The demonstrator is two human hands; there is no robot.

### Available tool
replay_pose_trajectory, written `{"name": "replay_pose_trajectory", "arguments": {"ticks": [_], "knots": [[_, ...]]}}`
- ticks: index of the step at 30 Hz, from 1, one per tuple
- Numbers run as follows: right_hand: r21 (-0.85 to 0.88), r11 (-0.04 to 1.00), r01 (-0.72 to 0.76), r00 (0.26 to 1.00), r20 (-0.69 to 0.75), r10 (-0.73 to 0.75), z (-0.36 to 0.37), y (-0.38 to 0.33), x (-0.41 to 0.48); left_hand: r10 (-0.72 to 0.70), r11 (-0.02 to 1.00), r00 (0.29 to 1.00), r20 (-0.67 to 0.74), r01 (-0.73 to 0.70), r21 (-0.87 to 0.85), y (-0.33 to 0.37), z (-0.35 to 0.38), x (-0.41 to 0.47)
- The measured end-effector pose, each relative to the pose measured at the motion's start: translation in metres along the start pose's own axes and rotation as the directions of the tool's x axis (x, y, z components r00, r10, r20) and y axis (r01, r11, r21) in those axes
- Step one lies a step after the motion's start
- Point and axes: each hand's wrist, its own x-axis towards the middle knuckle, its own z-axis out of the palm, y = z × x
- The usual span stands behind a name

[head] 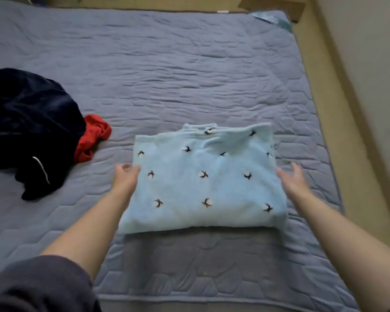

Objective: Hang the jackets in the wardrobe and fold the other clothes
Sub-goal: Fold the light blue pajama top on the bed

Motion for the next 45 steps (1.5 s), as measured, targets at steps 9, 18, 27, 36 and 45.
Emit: {"name": "replay_pose_trajectory", "arguments": {"ticks": [9,18,27,36,45], "knots": [[0.141,0.958,-0.251,0.966,-0.035,0.258,0.025,0.132,0.002,-0.204,0.946,0.978,-0.049,0.21,0.249,-0.137,0.007,0.014],[0.302,0.886,-0.353,0.927,-0.016,0.375,0.023,0.182,-0.001,-0.279,0.942,0.96,-0.01,0.276,0.19,-0.179,-0.014,-0.023],[-0.187,0.858,-0.479,0.857,0.111,0.503,-0.04,0.258,-0.12,-0.445,0.749,0.896,-0.003,0.374,0.547,-0.232,-0.066,-0.136],[-0.754,0.59,0.288,0.955,0.18,-0.236,0.011,0.148,0.008,0.252,0.522,0.954,0.165,-0.277,0.807,-0.139,0.012,-0.017],[-0.7,0.363,0.615,0.785,0.501,-0.363,0.092,0.097,0.079,0.471,-0.006,0.629,0.618,-0.699,0.715,-0.113,0.07,0.052]]}}
